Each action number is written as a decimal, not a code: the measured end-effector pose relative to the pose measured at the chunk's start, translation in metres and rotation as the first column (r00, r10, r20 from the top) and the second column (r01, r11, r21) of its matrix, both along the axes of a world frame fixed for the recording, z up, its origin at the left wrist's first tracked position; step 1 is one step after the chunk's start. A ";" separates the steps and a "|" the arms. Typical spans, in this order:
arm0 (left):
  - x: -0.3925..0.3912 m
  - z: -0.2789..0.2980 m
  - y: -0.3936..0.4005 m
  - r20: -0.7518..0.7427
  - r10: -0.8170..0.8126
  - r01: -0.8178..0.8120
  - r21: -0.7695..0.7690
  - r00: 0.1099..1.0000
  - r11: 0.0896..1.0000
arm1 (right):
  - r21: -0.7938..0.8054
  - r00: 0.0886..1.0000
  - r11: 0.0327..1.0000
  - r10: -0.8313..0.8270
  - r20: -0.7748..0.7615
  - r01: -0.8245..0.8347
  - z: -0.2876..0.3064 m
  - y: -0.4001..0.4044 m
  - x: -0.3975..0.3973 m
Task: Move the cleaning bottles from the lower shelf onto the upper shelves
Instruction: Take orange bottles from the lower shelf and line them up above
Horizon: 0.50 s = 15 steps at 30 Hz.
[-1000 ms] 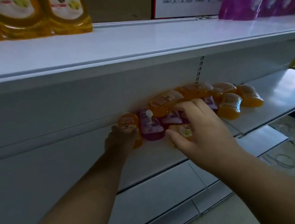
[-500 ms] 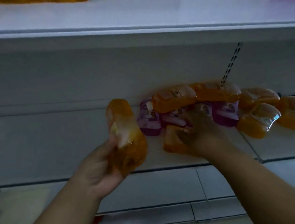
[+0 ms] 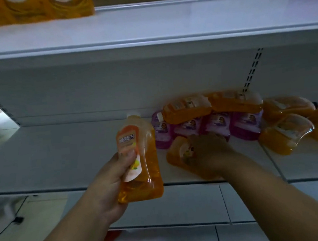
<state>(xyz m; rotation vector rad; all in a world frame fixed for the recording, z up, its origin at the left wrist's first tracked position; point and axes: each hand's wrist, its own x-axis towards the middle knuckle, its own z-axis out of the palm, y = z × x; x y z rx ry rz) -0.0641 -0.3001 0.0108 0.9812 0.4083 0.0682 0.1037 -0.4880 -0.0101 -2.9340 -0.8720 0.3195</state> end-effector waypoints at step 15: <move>-0.066 0.024 0.062 0.143 -0.005 -0.050 0.372 0.990 0.927 | 0.566 0.970 0.806 -0.037 -0.238 0.170 0.031 0.053 -0.053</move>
